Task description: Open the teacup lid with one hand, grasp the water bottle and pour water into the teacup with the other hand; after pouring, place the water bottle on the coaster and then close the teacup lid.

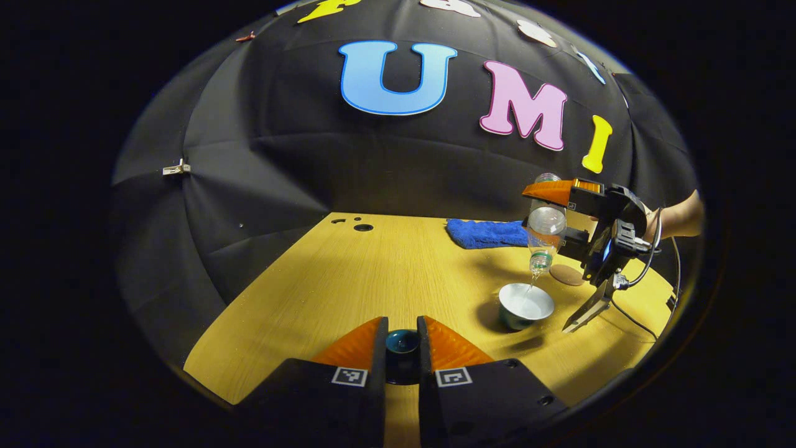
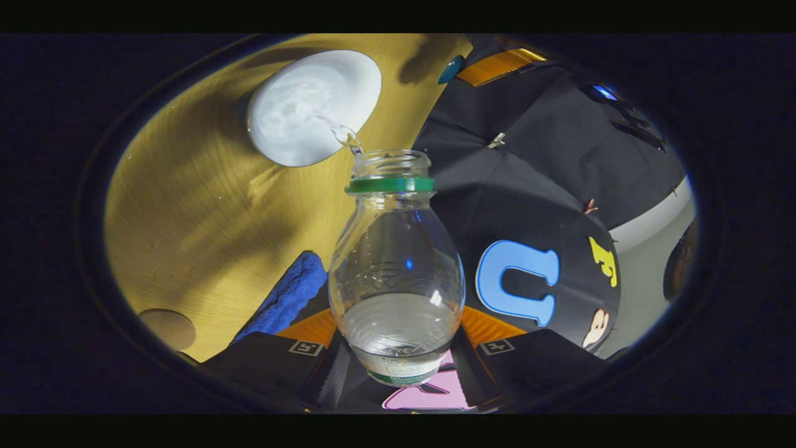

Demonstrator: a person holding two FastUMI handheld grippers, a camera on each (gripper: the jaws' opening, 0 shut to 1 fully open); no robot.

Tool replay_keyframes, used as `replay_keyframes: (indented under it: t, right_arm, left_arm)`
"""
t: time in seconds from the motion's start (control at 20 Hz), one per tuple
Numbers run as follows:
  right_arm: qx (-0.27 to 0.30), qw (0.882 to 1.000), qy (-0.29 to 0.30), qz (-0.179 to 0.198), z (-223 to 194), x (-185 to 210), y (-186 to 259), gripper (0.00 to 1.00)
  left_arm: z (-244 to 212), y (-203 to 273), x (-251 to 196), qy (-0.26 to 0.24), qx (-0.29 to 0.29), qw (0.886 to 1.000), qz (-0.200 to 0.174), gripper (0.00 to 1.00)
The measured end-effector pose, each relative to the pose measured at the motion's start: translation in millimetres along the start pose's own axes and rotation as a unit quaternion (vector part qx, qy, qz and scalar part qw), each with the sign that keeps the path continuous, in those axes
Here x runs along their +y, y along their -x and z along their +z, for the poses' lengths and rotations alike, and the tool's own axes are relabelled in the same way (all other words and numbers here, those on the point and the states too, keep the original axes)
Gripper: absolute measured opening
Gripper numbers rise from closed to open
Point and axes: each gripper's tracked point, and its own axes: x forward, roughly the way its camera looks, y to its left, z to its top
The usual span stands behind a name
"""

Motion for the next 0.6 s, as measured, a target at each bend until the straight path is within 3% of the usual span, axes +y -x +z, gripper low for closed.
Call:
replay_keyframes:
  t: [0.25,0.3,0.6]
  right_arm:
    - [-0.025,0.999,0.023,-0.008,4.4,-12.4,-4.2,0.75]
    - [-0.028,0.999,0.024,-0.011,5.6,-13.4,-3.9,0.75]
    - [-0.039,0.999,0.03,-0.015,13.4,-16.3,-2.1,0.75]
  left_arm:
    - [4.1,-2.4,-1.6,-0.01,-0.004,1.0,-0.002,0.26]
    - [5.9,-2.4,-2.4,-0.009,-0.005,1.0,-0.002,0.22]
    - [6.5,1.2,-9.2,-0.01,-0.008,1.0,0.001,0.26]
